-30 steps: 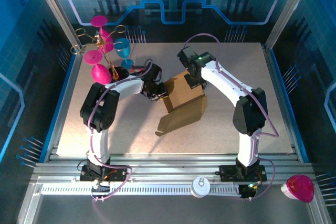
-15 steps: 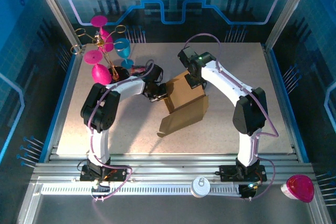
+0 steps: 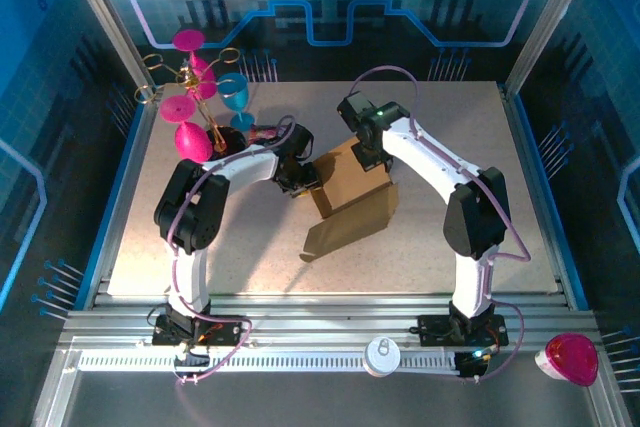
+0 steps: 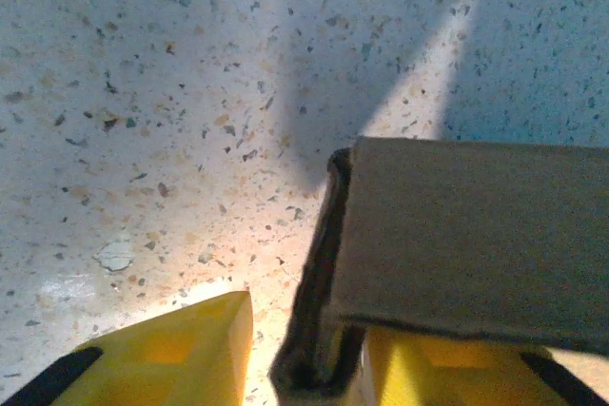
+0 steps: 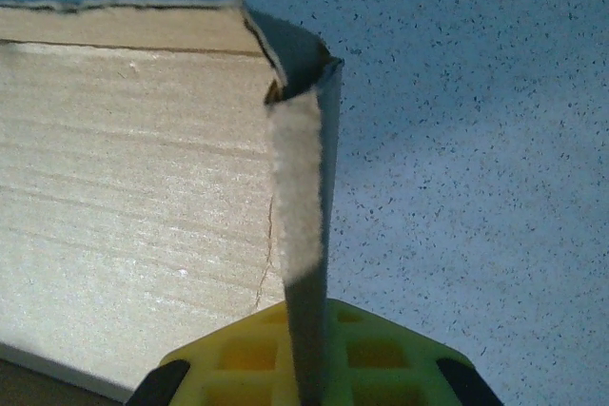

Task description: Fold the paper box

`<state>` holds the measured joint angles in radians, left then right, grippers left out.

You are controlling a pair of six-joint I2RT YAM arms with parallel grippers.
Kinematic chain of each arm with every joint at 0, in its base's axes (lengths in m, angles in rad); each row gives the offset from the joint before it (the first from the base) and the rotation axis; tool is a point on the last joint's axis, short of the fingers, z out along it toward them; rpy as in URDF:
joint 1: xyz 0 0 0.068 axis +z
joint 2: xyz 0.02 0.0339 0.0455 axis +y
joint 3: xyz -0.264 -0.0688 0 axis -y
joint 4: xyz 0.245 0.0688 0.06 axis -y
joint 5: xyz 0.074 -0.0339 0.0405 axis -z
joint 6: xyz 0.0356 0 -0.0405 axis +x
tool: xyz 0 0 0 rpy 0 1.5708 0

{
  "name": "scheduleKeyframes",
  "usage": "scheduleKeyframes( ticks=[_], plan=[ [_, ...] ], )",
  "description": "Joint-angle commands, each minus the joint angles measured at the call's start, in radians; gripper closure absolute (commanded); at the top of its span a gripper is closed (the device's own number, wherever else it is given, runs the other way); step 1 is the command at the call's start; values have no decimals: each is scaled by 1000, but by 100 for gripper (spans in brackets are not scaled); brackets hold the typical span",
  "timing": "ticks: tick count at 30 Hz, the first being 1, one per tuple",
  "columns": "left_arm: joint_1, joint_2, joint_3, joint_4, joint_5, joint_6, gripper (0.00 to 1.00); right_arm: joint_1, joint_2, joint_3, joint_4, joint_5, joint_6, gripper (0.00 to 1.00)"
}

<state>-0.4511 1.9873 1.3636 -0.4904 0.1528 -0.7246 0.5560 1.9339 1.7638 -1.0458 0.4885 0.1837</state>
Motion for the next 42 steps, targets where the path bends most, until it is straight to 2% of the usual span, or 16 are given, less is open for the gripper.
scheduleKeyframes(
  ticks=[1,10,17,22,28,31,37,42],
  plan=[
    [-8,-76,-31,-33,35,-39,58,4,-45,-9,12,-7,8,100],
    [-20,-137,-139,80,105,-122,56,0,-41,-17,15,-16,10,100],
    [-32,-178,-199,134,106,-172,55,-4,-44,-21,15,-20,5,100],
    [-34,-160,-202,117,98,-165,64,-8,-42,-17,16,-28,1,100],
    [-36,-120,-178,95,38,-113,82,-8,-42,-22,14,-34,-3,100],
    [-44,-117,-153,46,-24,-79,98,-2,-42,-24,9,-17,-12,100],
    [-55,-128,-113,-37,-115,-56,100,26,-41,-13,-8,58,-7,100],
    [-63,-137,-88,-91,-166,-61,100,57,-18,10,-50,179,33,100]
  ],
)
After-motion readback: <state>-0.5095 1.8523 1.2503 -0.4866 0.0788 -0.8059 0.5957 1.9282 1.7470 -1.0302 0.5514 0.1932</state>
